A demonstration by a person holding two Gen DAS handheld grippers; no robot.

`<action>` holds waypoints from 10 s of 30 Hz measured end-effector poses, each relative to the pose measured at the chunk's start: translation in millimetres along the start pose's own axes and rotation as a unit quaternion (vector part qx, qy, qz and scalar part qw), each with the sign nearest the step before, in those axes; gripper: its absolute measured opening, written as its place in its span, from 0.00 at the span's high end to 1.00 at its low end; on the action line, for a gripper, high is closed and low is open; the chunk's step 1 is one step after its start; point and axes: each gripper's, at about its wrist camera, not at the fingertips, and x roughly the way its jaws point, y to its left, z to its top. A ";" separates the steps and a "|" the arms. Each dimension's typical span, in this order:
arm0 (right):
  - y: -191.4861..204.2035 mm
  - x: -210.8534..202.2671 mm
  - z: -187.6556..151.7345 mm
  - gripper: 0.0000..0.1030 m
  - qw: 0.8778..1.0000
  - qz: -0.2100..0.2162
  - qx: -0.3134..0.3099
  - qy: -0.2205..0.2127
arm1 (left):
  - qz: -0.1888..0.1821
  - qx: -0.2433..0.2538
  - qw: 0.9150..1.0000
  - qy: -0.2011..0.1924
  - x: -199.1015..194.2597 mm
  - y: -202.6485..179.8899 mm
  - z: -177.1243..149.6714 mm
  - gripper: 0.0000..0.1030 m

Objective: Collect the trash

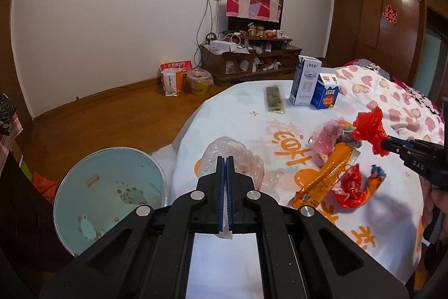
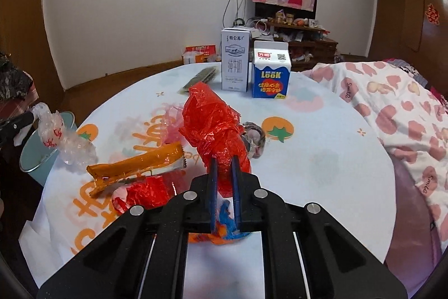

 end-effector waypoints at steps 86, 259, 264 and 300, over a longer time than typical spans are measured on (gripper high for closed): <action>154.6 40.5 49.0 0.90 0.985 0.134 -0.096 -0.052 | 0.122 -0.033 0.992 0.015 -6.1 65.3 -9.4 0.86; -35.8 23.8 -57.2 0.50 0.988 -0.023 0.103 0.117 | -0.001 0.007 0.995 0.096 36.2 -10.7 -39.5 0.82; -29.8 8.9 -58.5 0.77 0.991 -0.023 0.085 0.097 | 0.001 0.002 0.996 0.094 33.7 -9.8 -39.2 0.82; 145.2 32.6 42.3 0.79 0.989 0.117 -0.086 -0.043 | 0.135 -0.063 0.988 0.042 -13.3 82.2 -35.3 0.82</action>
